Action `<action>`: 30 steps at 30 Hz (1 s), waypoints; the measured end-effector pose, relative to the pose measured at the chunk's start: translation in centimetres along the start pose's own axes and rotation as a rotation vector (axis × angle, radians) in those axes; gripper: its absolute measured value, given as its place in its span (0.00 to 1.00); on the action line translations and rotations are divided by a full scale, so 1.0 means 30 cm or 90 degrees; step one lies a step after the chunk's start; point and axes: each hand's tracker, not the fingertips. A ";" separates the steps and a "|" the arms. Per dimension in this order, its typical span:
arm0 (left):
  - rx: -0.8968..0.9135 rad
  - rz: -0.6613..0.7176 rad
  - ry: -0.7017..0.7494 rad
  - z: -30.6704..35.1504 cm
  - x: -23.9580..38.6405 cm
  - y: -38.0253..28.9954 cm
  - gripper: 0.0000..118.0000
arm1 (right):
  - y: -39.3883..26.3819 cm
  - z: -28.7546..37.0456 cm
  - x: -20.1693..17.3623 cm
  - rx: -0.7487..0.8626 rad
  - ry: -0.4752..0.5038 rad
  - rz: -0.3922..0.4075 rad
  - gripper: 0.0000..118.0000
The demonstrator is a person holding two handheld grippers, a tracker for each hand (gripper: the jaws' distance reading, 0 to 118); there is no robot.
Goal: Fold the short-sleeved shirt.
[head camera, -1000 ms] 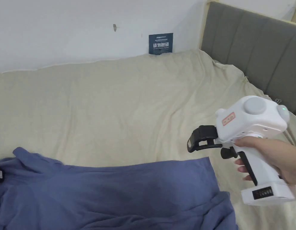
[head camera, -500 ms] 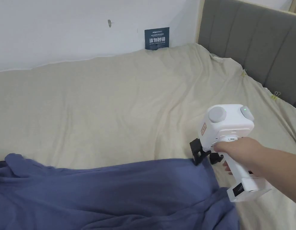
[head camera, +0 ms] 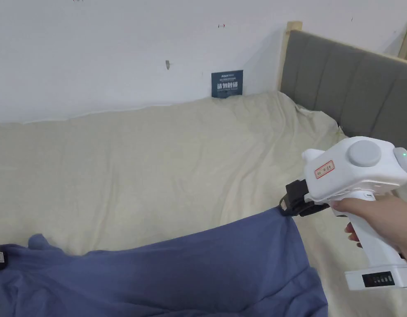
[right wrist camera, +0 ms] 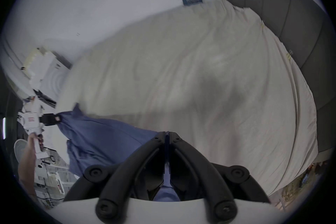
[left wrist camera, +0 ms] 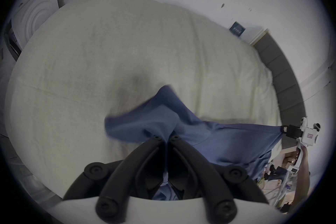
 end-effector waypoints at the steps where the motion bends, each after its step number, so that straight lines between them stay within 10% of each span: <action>1: 0.011 0.002 -0.021 0.037 0.002 -0.005 0.02 | 0.001 0.044 -0.022 0.013 0.020 0.003 0.04; 17: 0.366 -0.098 -0.117 1.067 0.209 0.085 0.02 | 0.161 0.949 -0.316 0.353 0.146 0.060 0.04; 30: 0.468 -0.125 0.012 1.266 0.349 0.495 0.02 | 0.623 1.033 -0.553 0.462 0.104 0.068 0.04</action>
